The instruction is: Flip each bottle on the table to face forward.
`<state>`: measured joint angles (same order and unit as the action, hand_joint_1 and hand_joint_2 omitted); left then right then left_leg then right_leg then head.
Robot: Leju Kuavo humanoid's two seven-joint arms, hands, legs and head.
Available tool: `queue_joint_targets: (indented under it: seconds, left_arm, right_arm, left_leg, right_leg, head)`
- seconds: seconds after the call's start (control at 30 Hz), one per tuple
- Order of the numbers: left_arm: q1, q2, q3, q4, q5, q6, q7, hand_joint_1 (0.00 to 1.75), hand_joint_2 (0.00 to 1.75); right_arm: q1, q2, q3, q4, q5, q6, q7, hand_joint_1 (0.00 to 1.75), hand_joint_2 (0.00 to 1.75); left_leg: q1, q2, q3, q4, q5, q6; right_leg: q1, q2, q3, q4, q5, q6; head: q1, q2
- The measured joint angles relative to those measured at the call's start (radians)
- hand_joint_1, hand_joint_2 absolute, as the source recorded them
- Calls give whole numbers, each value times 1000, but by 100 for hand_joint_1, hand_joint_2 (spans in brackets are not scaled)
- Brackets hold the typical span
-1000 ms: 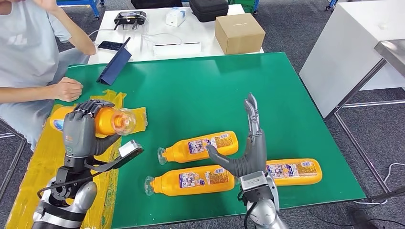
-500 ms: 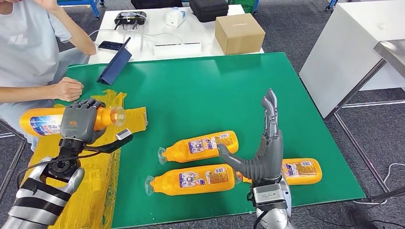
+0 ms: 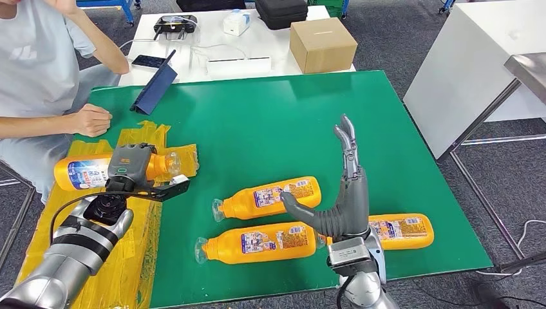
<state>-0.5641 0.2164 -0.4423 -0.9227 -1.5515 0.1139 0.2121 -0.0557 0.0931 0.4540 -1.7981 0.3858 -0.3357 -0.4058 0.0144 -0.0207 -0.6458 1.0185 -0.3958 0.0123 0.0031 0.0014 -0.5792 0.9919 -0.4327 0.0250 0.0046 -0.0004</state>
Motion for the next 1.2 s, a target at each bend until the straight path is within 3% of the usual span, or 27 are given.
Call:
queue_joint_targets:
  seconds: [0.23,0.37,0.67,0.93,1.07,1.2]
  left_arm:
    - [-34,-20,-3,97,52,-26,-40,171,175]
    - [-52,-43,8,191,103,-9,-63,5,175]
    - [-75,-82,59,348,178,46,-48,0,175]
    - [-84,-99,98,395,260,57,-154,0,175]
    - [-62,-117,116,383,322,139,-203,0,175]
    - [11,-138,139,295,387,255,-249,0,175]
  right_arm:
    - [-10,0,8,15,-4,17,8,0,175]
    - [-24,-1,25,42,11,37,23,0,175]
    - [-55,-7,52,103,31,57,40,0,175]
    - [-63,-16,54,138,22,80,47,0,175]
    - [-67,-21,57,148,39,90,55,0,175]
    - [-67,-31,62,157,116,82,79,0,175]
  left_leg:
    - [0,0,0,0,0,0]
    - [0,0,0,0,0,0]
    - [0,-1,1,0,0,0]
    - [0,-1,5,0,0,0]
    - [0,-2,5,0,0,0]
    - [-1,-2,4,0,0,0]
  right_leg:
    - [0,0,0,0,0,0]
    - [0,0,0,0,0,0]
    - [0,0,2,0,0,0]
    - [0,0,6,0,0,0]
    - [0,-1,6,0,0,0]
    - [-1,0,5,0,0,0]
  head:
    - [0,0]
    - [0,0]
    - [0,0]
    - [0,0]
    - [0,0]
    - [0,0]
